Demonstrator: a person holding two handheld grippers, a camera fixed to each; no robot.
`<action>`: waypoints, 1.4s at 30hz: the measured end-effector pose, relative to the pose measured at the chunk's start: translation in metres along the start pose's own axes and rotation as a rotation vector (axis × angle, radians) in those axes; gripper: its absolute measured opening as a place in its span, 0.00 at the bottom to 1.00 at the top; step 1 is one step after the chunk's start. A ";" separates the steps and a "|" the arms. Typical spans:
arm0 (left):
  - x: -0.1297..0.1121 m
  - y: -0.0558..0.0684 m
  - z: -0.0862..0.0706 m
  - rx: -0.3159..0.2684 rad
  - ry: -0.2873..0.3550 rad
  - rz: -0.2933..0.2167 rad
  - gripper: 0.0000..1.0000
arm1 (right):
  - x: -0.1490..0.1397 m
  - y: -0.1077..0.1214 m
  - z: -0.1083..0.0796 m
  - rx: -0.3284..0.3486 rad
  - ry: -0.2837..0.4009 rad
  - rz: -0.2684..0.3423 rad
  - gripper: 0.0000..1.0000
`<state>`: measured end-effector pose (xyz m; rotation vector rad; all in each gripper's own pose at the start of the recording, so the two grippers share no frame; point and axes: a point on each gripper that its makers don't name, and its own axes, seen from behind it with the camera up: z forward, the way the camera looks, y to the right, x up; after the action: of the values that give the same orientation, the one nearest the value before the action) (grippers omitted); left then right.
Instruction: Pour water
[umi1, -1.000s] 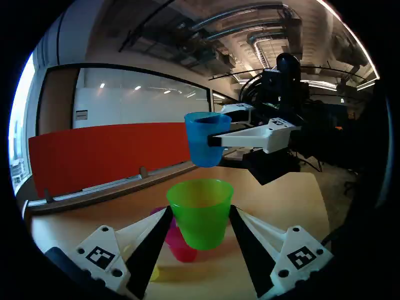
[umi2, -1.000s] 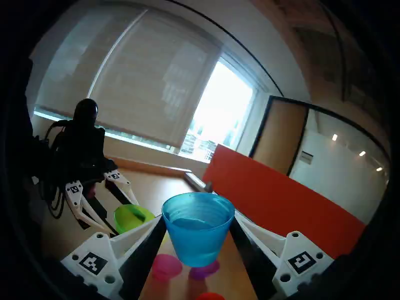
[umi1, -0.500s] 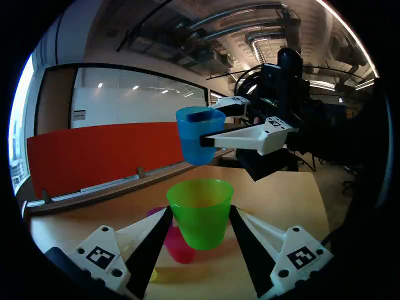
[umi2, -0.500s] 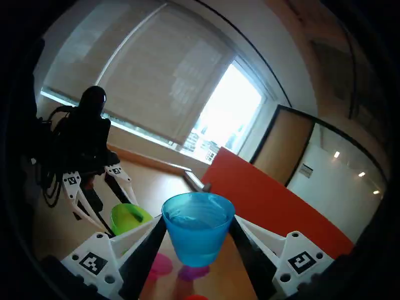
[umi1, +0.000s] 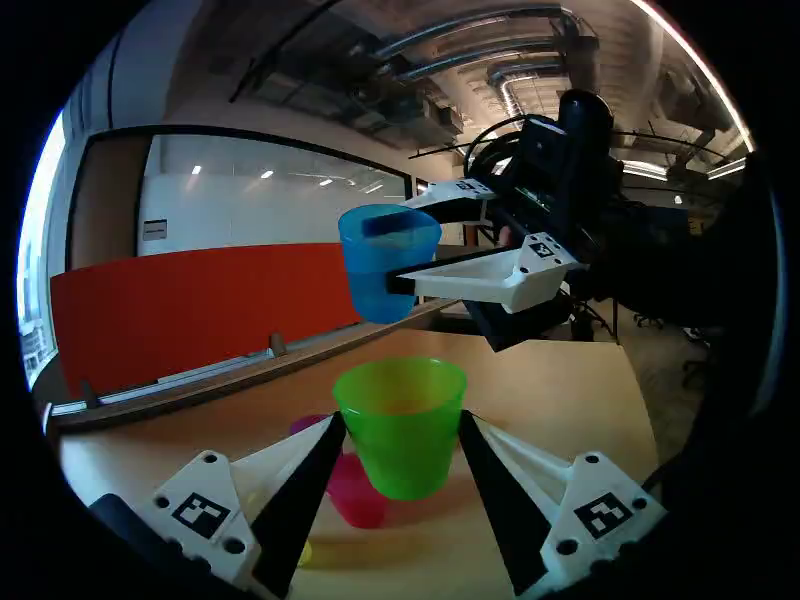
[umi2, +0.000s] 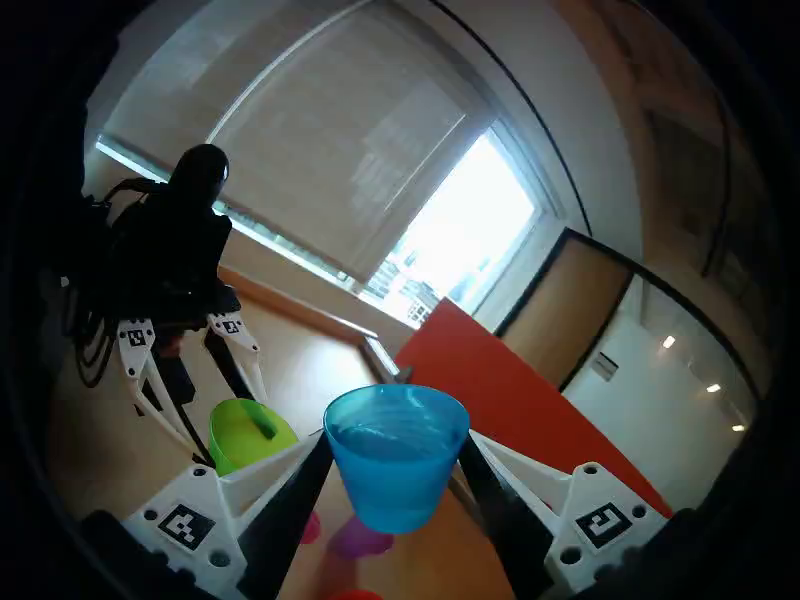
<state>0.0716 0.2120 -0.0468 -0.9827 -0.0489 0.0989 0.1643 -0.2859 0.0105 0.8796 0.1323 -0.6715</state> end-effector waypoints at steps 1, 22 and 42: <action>0.000 0.000 0.000 -0.001 0.000 0.000 0.82 | 0.000 0.001 0.000 0.000 -0.001 -0.006 0.89; 0.000 0.005 0.003 -0.014 0.000 0.002 0.82 | 0.006 0.007 0.005 -0.013 -0.018 -0.180 0.89; 0.003 0.009 0.005 -0.023 0.013 -0.003 0.82 | 0.012 0.009 0.006 -0.006 -0.035 -0.309 0.89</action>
<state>0.0741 0.2212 -0.0513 -1.0062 -0.0398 0.0901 0.1775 -0.2925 0.0161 0.8485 0.2416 -0.9737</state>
